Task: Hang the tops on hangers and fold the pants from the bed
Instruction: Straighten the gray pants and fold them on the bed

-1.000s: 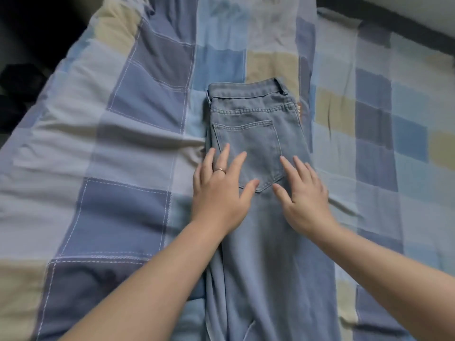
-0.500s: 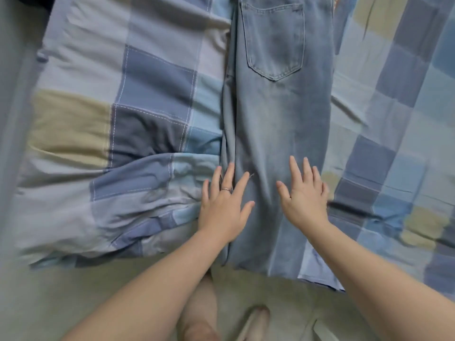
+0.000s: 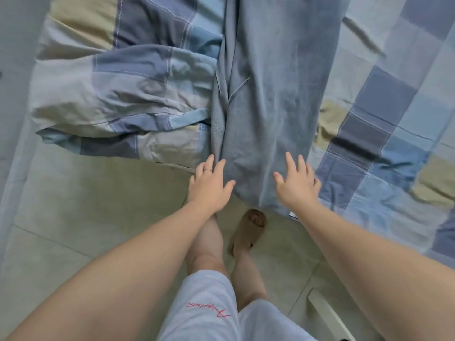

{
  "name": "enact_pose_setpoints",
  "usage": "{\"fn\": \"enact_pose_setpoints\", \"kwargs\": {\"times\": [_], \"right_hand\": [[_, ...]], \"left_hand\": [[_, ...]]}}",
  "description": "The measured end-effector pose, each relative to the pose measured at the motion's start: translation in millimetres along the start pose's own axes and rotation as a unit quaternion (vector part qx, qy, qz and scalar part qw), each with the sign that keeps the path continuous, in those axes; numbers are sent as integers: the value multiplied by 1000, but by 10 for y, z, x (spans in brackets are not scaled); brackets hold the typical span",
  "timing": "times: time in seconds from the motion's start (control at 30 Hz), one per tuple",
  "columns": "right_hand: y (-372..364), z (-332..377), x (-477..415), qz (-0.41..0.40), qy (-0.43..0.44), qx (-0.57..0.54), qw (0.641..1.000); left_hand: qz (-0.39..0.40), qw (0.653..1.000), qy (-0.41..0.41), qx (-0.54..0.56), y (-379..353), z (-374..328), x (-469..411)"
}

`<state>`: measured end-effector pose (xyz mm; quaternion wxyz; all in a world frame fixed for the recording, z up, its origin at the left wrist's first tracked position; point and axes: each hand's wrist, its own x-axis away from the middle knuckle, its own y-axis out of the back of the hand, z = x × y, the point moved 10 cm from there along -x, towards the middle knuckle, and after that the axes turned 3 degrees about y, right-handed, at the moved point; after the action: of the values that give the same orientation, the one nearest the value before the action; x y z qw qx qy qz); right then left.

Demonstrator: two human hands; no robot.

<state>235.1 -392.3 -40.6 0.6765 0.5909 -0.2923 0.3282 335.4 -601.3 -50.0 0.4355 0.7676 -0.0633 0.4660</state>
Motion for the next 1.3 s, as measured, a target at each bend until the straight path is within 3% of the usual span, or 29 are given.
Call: {"fn": "enact_pose_setpoints", "kwargs": {"times": [0.13, 0.37, 0.47, 0.57, 0.8, 0.9, 0.97, 1.07, 1.3], "right_hand": [[-230, -364, 10, 5, 3, -36, 999], [-699, -581, -340, -19, 90, -221, 971], [-700, -648, -487, -68, 70, -324, 941], [-618, -799, -566, -170, 41, -274, 946], [-801, -1063, -604, -153, -12, -390, 908], [-746, -978, -488, -176, 37, -344, 921], [-736, -896, -454, -175, 59, -314, 931], [-812, -916, -512, -143, 23, -332, 932], [-1056, -773, -684, 9, 12, -527, 850]], "left_hand": [[-10, 983, 95, 159, -419, 118, 142], [-200, 934, 73, 288, -440, 116, -80], [-253, 920, 72, 290, -355, 142, -188], [-253, 915, 55, 310, -335, 131, -331], [-291, 898, -30, 327, -222, 128, -142], [-335, 884, -21, 326, -132, 326, 33], [-329, 885, 10, 328, -155, 424, 12], [-271, 901, 44, 336, -275, 501, -185], [-197, 900, 36, 386, -488, 561, -373]]}}
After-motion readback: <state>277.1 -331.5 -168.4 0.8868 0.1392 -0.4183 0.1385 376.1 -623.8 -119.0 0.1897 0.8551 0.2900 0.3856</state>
